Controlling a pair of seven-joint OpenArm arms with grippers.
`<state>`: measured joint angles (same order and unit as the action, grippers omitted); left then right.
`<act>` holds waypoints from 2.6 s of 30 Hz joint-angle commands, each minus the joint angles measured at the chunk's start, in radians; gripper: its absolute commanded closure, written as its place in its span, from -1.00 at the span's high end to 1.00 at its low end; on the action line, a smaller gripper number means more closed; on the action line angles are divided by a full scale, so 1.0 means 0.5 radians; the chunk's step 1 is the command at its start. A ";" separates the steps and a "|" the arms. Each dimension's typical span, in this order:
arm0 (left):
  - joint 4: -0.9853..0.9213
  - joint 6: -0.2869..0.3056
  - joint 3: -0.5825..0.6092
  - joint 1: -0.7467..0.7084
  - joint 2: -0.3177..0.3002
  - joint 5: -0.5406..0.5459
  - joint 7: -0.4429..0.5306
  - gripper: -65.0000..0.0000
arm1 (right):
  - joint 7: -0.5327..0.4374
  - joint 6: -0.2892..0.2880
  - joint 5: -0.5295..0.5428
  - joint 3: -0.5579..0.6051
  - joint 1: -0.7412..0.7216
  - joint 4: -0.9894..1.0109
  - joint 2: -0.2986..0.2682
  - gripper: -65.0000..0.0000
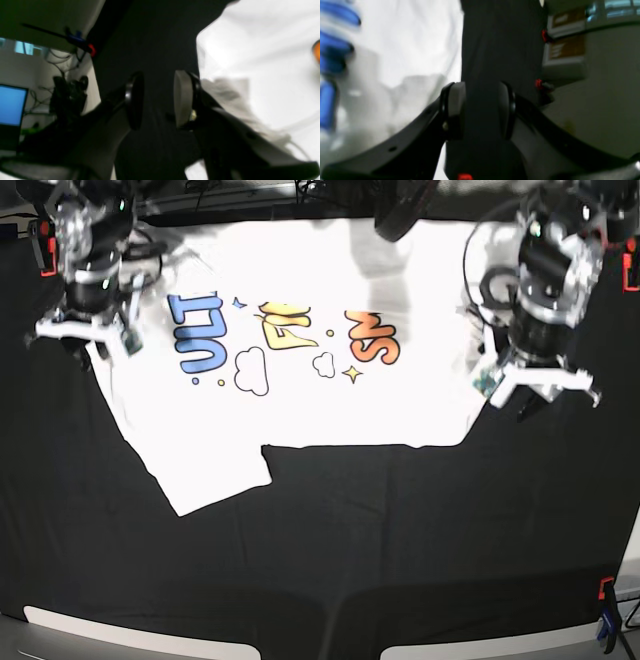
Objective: Layout the t-shirt on the table in an organized manner, then fold the t-shirt properly
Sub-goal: 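Release the collar and raise both grippers off the shirt, then move both grippers down to the shirt's side edges near the hem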
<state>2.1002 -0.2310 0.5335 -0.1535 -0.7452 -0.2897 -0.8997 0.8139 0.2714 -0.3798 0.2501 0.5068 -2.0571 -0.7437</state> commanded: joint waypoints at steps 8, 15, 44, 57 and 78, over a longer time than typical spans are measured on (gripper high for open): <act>-0.578 0.053 -0.405 0.210 -0.026 0.742 0.156 -0.43 | -0.157 -0.636 0.616 -0.358 -0.172 -0.026 0.237 -0.35; -0.640 0.369 -0.916 0.213 0.034 1.325 0.241 -0.43 | -0.163 -0.694 0.671 -0.423 -0.176 -0.026 0.307 -0.35; -1.627 1.445 -1.576 0.146 0.444 3.148 -0.465 -0.43 | -0.163 -0.693 0.670 -0.423 -0.177 -0.026 0.307 -0.35; -1.627 1.531 -1.576 0.140 0.487 3.229 -0.454 -0.43 | -0.163 -0.693 0.670 -0.423 -0.176 -0.026 0.307 -0.35; -1.627 1.570 -1.576 0.114 0.499 3.236 -0.421 -0.43 | -0.169 -0.685 0.519 -0.423 -0.177 -0.026 0.307 -0.35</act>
<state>1.2713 0.5434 -0.2474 -0.1047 -0.4789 1.3045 -1.1202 0.7513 -0.0795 -0.1074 0.0475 0.4263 -2.0552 -0.5785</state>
